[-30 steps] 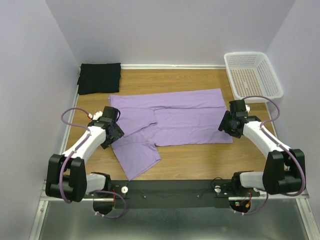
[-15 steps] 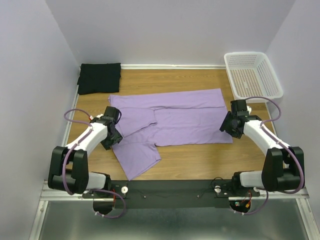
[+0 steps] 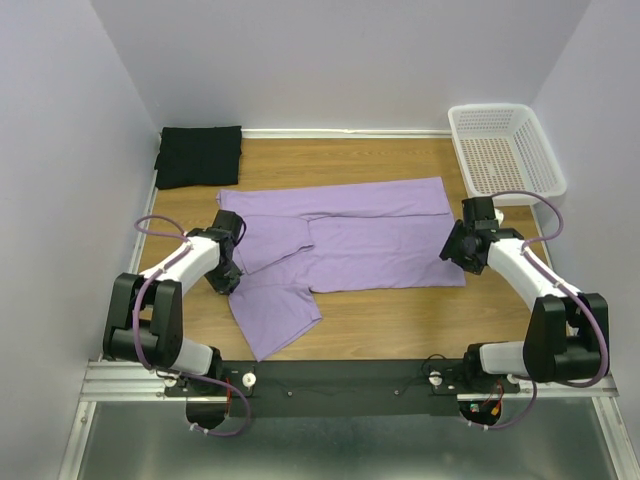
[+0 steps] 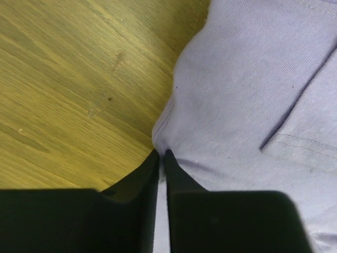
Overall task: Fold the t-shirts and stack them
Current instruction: Fold the tshirt
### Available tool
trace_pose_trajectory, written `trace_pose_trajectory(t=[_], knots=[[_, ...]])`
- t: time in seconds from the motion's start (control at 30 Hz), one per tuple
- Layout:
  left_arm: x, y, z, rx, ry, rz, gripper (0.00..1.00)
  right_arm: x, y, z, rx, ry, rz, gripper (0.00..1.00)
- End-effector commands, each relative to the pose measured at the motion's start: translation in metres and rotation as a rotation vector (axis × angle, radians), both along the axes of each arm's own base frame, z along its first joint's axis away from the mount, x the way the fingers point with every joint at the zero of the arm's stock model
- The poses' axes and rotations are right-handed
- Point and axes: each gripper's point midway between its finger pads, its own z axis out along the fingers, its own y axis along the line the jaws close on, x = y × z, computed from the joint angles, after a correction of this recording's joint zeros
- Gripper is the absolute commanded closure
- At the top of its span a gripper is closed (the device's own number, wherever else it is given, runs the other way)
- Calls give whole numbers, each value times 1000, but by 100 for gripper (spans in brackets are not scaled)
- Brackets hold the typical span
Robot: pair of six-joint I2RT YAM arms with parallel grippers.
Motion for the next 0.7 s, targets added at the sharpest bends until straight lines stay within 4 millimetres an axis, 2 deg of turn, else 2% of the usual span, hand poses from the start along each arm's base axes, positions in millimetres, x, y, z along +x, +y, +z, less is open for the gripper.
trace_pose_trajectory(t=[0.0,0.17,0.23,0.27,0.3,0.47,0.67], knots=[[-2,4,4,9,-1,12,90,-1,-7,1,-10,-14,-36,35],[-1,2,6,-1,-16,5,96,-8,-17,2,-35,-33,-89,37],[0,2,7,-4,-19,-3,96,-11,-22,-2,-44,-18,-105,42],[0,1,7,-7,-19,-14,96,-13,-25,-5,-44,-8,-121,51],[0,1,7,-9,-20,-19,96,-15,-26,-7,-41,-4,-131,53],[5,-3,12,-34,-63,-28,96,-24,-34,-24,-42,56,-167,55],[9,-5,17,-50,-106,-37,96,-23,-38,-29,-37,77,-189,55]])
